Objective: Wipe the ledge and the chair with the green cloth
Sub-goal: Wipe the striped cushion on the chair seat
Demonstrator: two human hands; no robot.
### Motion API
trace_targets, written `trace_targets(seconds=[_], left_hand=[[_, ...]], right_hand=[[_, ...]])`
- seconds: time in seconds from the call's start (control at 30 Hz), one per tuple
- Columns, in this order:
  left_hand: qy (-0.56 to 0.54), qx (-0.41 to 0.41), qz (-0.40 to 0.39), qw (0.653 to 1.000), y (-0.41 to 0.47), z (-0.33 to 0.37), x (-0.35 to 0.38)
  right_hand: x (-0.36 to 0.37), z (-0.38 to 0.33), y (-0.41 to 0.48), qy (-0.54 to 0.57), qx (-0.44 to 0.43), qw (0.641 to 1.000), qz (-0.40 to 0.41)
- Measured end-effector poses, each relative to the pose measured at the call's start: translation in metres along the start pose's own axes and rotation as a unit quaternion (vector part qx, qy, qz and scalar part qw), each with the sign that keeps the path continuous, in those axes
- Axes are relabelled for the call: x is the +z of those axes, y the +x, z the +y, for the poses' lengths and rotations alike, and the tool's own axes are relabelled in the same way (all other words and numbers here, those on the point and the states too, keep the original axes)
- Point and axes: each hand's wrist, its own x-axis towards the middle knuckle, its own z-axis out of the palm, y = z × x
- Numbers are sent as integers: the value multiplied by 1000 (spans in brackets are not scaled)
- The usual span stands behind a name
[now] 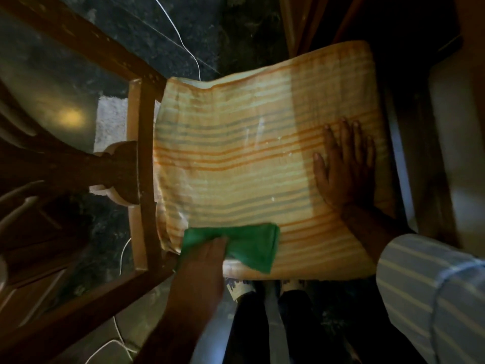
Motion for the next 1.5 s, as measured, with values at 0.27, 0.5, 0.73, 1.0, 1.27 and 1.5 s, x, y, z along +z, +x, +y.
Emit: trace_targets(seconds=[0.27, 0.5, 0.73, 1.0, 1.27, 1.5], left_hand=[[-60, -21, 291, 955, 123, 36, -98], [-11, -8, 191, 981, 226, 75, -48], [75, 103, 123, 984, 156, 73, 3], [45, 186, -67, 979, 23, 58, 29], [-126, 88, 247, 957, 112, 67, -85], [-42, 84, 150, 984, 220, 103, -51]], right_hand=[[-5, -2, -1, -1, 0, 1000, 14], [1, -1, -2, -1, -1, 999, 40], [3, 1, -1, 4, -12, 999, 37], [2, -2, -1, 8, -2, 999, 54], [0, -1, -2, 1, 0, 998, 56], [6, 3, -1, 10, -6, 999, 44]])
